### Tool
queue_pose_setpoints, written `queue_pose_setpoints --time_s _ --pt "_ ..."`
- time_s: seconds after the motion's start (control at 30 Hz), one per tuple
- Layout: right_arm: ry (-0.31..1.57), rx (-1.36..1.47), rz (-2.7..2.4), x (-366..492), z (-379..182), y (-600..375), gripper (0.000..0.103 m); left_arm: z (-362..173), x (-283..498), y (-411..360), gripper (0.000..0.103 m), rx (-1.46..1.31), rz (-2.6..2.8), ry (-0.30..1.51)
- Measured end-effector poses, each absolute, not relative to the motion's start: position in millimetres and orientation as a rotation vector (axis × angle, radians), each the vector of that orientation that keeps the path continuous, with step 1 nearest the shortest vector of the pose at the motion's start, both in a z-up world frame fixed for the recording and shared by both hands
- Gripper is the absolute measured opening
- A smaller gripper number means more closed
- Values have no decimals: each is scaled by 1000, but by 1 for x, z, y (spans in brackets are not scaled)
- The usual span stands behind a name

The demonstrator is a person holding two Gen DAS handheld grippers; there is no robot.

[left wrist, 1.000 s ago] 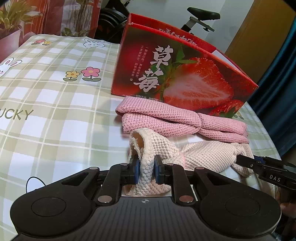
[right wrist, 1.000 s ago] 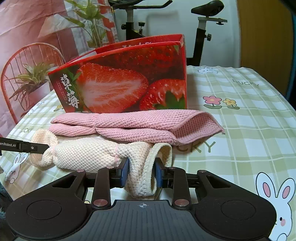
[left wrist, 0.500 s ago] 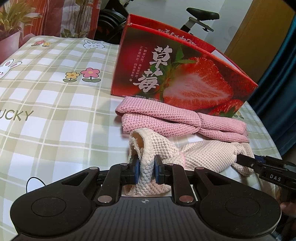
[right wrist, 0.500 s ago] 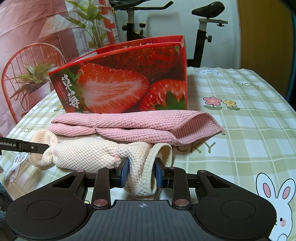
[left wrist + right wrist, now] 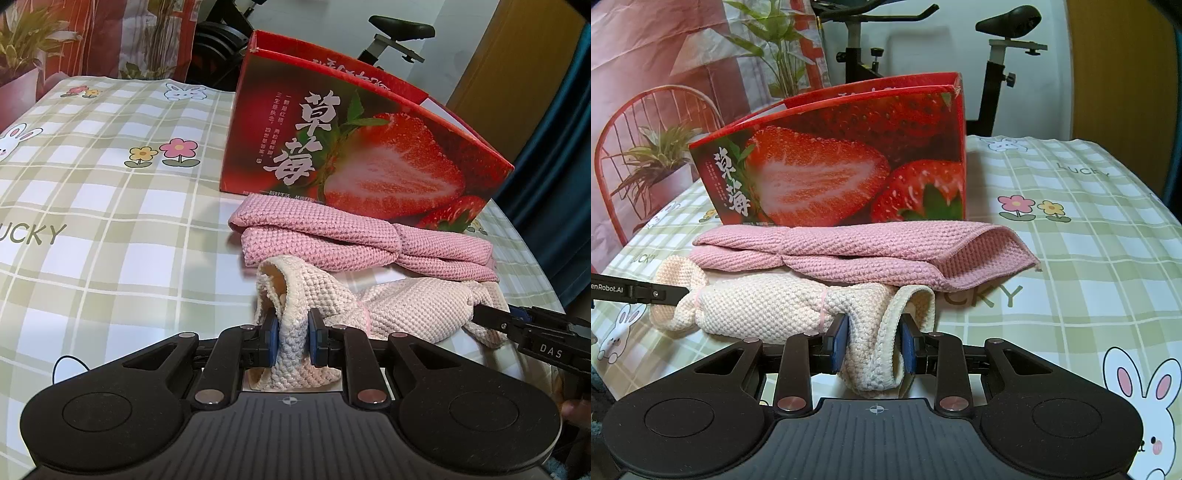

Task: Organize soft objects
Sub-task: 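Lift the cream towel with both tools and lower it into the red box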

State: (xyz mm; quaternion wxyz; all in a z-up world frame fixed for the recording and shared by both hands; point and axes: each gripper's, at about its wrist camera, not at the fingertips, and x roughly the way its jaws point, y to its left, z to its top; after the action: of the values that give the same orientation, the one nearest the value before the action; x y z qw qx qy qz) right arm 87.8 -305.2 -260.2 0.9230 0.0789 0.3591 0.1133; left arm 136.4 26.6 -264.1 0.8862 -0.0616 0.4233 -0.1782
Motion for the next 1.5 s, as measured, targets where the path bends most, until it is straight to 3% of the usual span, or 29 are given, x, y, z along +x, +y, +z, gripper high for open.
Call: queue_pose_setpoints --time_s 0.47,1.07,1.27,1.5 --pt "672 125 265 81 -231 -303 20 -240 127 24 11 -95 -383 810" --pt "448 -54 285 119 -111 -310 20 -125 157 8 11 -27 -428 534" --pt "442 -157 274 165 -87 -307 20 -111 197 -8 11 -7 -421 553" --pt "508 -220 272 212 -97 -291 20 -120 241 -16 11 49 -424 649"
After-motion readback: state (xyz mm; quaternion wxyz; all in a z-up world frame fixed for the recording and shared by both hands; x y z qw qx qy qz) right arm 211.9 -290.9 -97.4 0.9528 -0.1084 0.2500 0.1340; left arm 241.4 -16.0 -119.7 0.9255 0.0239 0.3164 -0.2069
